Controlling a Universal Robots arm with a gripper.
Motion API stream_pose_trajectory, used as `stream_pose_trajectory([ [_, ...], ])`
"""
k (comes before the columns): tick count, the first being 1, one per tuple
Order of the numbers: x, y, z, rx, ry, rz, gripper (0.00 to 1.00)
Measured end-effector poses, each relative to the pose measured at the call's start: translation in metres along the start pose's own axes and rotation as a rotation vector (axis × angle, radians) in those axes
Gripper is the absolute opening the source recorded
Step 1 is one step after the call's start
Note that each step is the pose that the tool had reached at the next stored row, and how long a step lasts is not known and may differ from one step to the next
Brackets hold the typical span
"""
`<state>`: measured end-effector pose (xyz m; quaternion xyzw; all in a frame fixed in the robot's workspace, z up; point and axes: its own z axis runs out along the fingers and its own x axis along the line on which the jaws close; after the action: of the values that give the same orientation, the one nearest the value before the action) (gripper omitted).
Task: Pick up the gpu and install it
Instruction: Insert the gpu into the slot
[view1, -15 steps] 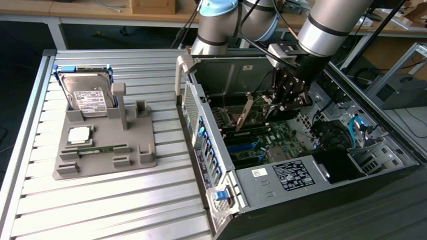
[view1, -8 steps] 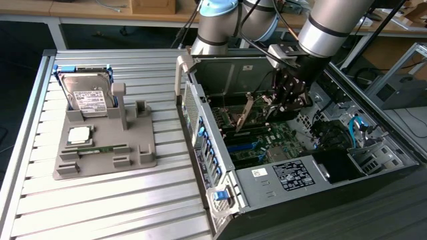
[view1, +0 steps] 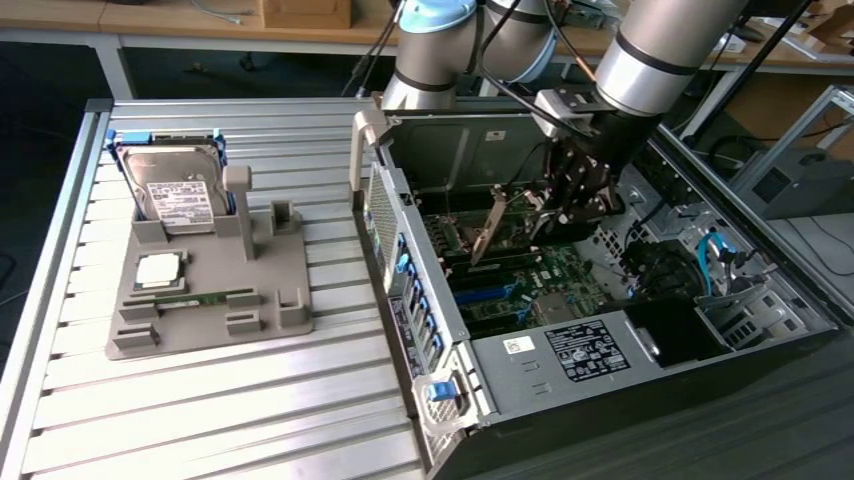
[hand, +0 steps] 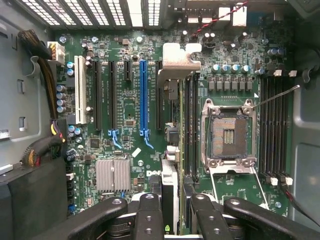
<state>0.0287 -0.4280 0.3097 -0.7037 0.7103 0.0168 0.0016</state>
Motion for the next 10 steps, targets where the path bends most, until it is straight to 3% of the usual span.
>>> stream_pose_trajectory([
  [10,0.0011,0.0009,0.0004,0.0,0.0,0.0,0.27],
])
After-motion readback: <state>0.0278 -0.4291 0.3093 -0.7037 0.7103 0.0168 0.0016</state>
